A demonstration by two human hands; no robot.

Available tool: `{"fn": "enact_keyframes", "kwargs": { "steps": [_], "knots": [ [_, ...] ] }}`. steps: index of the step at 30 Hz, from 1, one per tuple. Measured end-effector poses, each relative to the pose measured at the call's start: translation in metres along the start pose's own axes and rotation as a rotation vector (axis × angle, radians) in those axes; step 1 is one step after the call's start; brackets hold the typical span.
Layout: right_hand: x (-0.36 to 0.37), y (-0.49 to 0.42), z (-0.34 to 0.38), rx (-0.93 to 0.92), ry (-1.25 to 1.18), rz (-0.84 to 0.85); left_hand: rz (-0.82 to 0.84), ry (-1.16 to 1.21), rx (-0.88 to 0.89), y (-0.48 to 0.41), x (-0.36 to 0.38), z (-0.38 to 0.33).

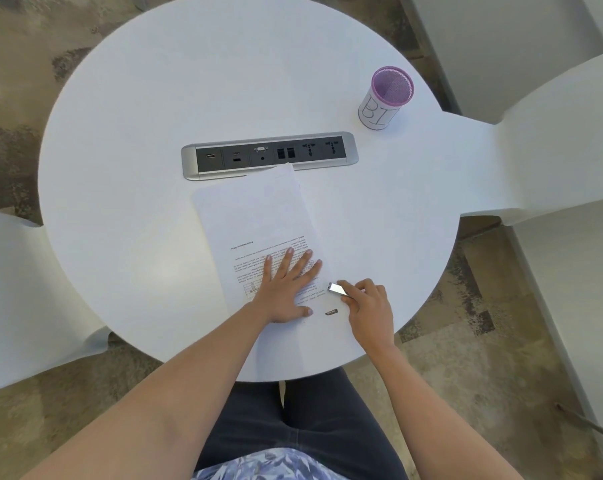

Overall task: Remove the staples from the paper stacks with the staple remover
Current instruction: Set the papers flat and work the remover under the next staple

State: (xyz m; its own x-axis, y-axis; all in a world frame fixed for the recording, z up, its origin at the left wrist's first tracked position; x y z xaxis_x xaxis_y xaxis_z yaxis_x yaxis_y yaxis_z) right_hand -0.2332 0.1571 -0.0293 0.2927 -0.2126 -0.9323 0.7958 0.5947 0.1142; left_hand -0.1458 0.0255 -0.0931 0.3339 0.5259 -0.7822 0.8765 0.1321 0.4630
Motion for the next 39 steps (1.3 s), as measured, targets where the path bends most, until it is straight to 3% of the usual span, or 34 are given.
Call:
{"fn": "enact_keyframes", "kwargs": {
  "steps": [7, 19, 26, 39],
  "knots": [
    [0.006, -0.007, 0.004, -0.01, -0.084, 0.021, -0.086, -0.008, -0.045, 0.0, 0.002, 0.0],
    [0.003, -0.011, 0.015, -0.117, 0.019, -0.01, -0.09, -0.016, -0.093, 0.0, 0.001, -0.001],
    [0.007, -0.013, 0.01, -0.077, -0.032, -0.009, -0.004, -0.018, -0.17, -0.01, 0.004, -0.005],
    [-0.003, -0.013, 0.013, -0.192, -0.097, -0.025, 0.109, 0.006, -0.212, -0.013, 0.008, -0.007]
  ]
}}
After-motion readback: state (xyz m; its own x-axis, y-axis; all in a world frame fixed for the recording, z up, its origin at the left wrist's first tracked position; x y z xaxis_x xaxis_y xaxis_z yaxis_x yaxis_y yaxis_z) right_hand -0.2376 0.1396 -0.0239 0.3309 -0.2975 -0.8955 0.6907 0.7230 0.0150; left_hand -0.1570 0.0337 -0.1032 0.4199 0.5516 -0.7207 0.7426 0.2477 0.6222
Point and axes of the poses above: each hand's wrist, its own y-axis away from the middle knuckle, its own x-axis out of the palm, z = x × y, the point moved 9 cm from there along -y, towards the middle knuckle, and after that the axes turned 5 degrees about -z, right-handed, at the moved point
